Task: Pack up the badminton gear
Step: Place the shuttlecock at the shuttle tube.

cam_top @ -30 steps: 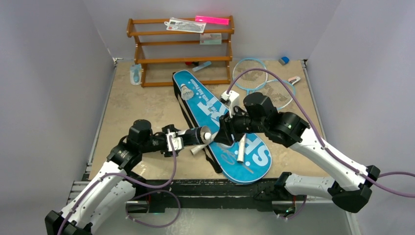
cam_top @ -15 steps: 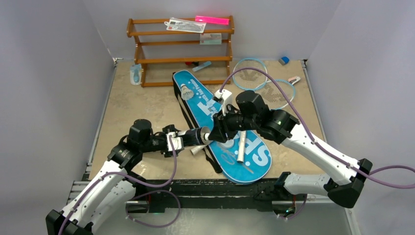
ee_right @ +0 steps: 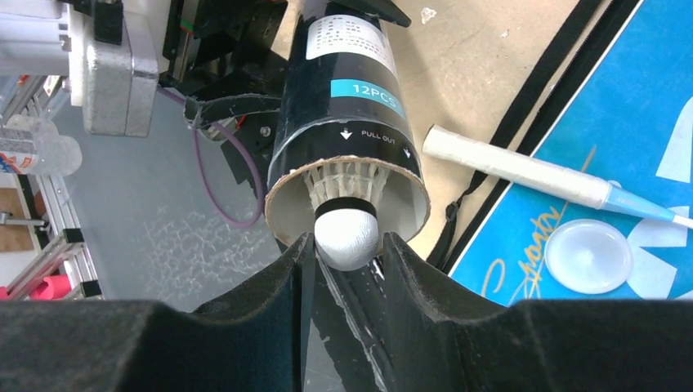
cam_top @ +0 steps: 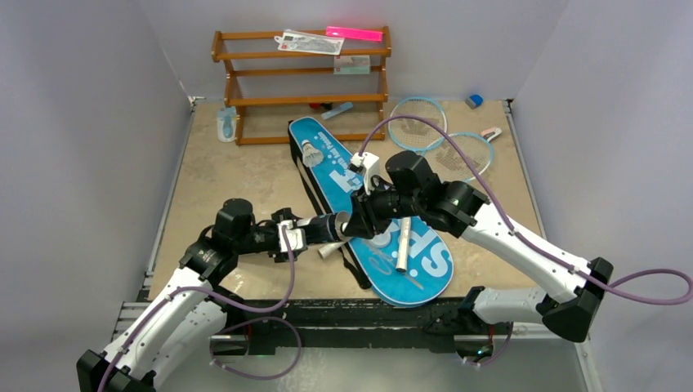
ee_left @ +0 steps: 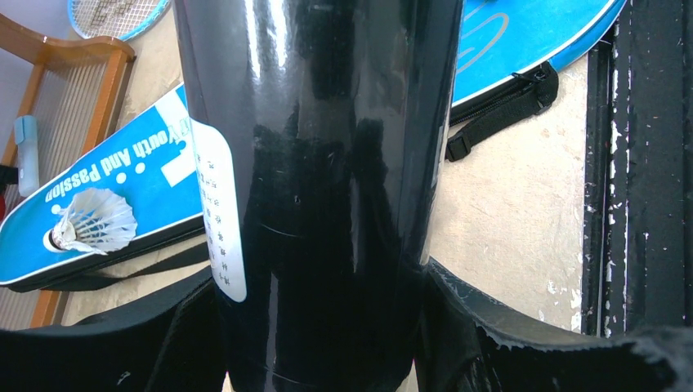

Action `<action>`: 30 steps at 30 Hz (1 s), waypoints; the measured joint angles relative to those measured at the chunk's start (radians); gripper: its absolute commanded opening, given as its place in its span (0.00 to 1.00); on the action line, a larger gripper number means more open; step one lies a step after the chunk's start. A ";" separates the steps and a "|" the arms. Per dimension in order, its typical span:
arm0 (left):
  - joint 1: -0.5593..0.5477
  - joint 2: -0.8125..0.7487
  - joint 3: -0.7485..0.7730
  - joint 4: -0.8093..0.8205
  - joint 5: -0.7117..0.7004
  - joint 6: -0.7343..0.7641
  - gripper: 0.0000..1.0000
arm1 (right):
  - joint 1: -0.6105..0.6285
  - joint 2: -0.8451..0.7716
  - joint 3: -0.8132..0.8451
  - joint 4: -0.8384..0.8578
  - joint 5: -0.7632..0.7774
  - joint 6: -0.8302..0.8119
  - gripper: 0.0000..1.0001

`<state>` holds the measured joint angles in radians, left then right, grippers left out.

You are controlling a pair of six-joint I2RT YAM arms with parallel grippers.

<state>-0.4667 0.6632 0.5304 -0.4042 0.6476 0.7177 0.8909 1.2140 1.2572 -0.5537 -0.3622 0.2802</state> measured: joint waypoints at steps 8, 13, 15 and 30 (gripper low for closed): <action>0.002 0.000 0.000 -0.001 0.000 0.000 0.10 | 0.000 0.018 -0.003 0.002 -0.003 0.000 0.24; 0.003 0.000 -0.001 -0.005 0.003 0.005 0.10 | 0.000 0.026 -0.003 0.007 -0.007 0.000 0.23; 0.006 0.000 -0.001 -0.008 0.012 0.009 0.10 | 0.000 0.032 -0.003 0.010 -0.015 0.000 0.23; 0.008 0.023 -0.001 -0.023 0.043 0.033 0.09 | 0.000 0.077 -0.001 0.042 -0.040 0.003 0.48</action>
<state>-0.4583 0.6857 0.5297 -0.4271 0.6910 0.7506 0.8906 1.2915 1.2560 -0.5114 -0.4026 0.2829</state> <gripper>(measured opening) 0.645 0.376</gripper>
